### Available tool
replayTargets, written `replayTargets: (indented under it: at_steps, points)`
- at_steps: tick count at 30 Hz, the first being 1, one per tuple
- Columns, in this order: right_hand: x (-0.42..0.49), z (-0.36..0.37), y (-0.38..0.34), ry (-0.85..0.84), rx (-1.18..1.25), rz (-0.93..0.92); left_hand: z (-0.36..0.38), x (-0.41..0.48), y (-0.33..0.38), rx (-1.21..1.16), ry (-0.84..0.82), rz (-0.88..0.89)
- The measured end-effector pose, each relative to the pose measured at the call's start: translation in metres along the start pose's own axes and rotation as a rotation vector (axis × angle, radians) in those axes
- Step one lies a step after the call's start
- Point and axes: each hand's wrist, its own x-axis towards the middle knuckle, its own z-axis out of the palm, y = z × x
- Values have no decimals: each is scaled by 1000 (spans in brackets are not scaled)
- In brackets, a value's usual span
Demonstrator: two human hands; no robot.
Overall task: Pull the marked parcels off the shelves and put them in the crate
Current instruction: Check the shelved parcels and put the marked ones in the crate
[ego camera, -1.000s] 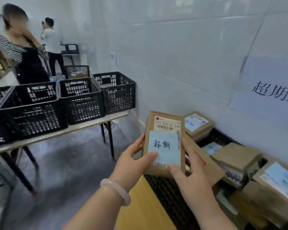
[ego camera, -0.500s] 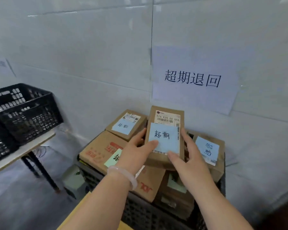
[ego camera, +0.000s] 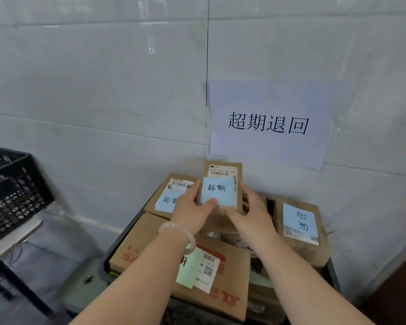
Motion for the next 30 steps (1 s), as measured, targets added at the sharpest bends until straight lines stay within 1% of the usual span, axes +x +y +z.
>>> replayTargets:
  at_steps: [5,6,9,10,13,16,20,22,24,26,30]
  points:
    - [11,22,18,10,-84,48,-5,25,-11,196,-43,-5]
    - [11,25,21,12,-96,47,-5,28,-13,264,-32,-1]
    - [12,30,27,-16,-126,15,-6,33,-21,570,-1,10]
    - [12,31,27,-31,-145,6,-7,33,-23,626,-7,3]
    - [12,33,28,-62,-193,-14,-10,32,-30,686,-31,-8]
    - [11,28,22,-82,-265,-42,-15,26,-31,687,-29,37]
    - [0,19,3,-93,-487,-227,-33,-2,-40,733,71,141]
    - [-12,17,-8,-161,-575,-370,-47,-26,-50,762,154,174]
    - [-28,21,-19,-271,-627,-514,-62,-55,-62,803,264,197]
    - [-45,32,-27,-381,-659,-629,-76,-88,-74,831,356,174]
    - [-90,81,-41,-589,-585,-835,-104,-166,-108,956,428,26]
